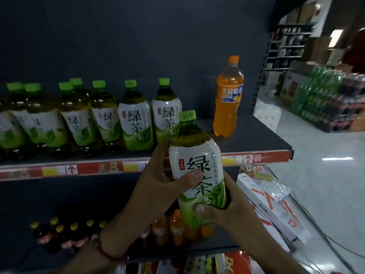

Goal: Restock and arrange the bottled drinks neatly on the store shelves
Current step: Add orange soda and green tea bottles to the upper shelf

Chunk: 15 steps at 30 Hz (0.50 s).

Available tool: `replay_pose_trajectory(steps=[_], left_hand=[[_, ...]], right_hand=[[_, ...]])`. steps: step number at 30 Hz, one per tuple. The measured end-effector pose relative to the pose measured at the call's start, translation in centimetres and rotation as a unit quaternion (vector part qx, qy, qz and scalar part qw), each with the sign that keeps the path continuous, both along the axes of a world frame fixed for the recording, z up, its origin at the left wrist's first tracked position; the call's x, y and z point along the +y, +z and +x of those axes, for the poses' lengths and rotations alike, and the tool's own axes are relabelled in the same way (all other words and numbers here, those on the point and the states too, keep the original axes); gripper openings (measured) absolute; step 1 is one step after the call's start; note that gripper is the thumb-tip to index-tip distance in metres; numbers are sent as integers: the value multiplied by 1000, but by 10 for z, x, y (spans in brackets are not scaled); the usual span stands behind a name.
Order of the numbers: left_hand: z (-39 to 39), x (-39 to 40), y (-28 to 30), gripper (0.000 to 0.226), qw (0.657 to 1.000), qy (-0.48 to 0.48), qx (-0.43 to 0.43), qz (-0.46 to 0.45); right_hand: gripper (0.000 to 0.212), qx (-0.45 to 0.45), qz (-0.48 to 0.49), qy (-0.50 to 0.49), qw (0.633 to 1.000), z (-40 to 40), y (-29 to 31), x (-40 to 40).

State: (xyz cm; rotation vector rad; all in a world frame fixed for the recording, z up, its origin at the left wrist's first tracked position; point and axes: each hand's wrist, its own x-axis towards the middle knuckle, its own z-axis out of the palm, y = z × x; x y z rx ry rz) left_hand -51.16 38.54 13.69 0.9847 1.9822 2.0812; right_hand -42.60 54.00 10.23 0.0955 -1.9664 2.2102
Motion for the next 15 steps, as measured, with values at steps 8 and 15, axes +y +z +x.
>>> replay_pose_trajectory(steps=[8, 15], left_hand=[[-92, 21, 18, 62, 974, 37, 197, -109], [-144, 53, 19, 102, 925, 151, 278, -209]], right_hand=[[78, 72, 99, -81, 989, -72, 16, 25], [77, 68, 171, -93, 979, -126, 23, 63]])
